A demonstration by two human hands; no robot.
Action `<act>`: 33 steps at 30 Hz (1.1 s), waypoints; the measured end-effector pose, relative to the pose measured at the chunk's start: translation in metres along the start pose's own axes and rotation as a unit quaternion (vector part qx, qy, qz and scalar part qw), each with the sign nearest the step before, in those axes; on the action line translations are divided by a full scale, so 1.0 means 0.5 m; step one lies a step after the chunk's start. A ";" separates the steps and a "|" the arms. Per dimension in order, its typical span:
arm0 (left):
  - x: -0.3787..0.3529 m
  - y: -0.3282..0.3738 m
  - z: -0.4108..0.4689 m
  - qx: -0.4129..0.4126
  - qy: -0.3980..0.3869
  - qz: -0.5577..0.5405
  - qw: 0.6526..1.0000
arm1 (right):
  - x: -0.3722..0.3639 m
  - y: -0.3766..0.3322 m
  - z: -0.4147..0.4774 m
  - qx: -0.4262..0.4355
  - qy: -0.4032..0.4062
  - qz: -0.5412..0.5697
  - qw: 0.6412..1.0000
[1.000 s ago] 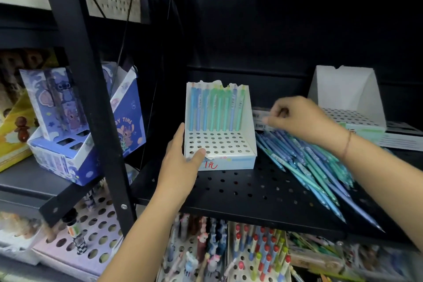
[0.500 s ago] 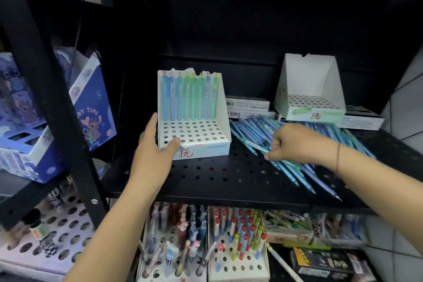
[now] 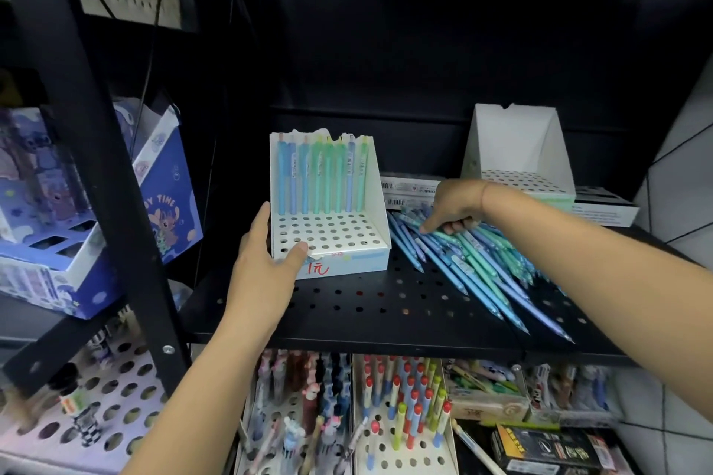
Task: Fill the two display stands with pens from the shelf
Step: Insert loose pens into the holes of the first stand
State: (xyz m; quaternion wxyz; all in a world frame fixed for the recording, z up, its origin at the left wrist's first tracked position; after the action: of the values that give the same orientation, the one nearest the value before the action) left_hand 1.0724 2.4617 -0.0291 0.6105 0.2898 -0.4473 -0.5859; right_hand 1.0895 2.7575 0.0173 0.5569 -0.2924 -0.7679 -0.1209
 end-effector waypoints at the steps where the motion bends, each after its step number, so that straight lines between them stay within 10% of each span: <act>1: -0.001 -0.001 0.001 0.001 -0.001 0.002 1.000 | 0.001 -0.004 0.007 0.000 0.007 -0.004 1.000; 12: 0.001 -0.003 0.000 0.008 0.002 0.004 1.000 | -0.003 -0.058 0.020 -0.011 0.033 -0.137 0.990; 33: 0.002 0.002 -0.002 0.008 0.005 0.004 1.000 | -0.029 -0.030 0.066 -0.052 -0.078 -0.060 0.994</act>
State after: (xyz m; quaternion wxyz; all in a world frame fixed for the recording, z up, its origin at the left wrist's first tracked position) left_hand 1.0736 2.4609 -0.0285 0.6129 0.2958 -0.4501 -0.5781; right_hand 1.0578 2.7579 -0.0056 0.4711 -0.2831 -0.8179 -0.1703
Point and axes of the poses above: each hand's wrist, its own z-axis towards the middle knuckle, its own x-axis out of the back of the hand, y = z × x, the point moved 9 cm from there along z, towards the middle knuckle, and after that the axes turned 9 degrees about -x, right-handed, at the moved point
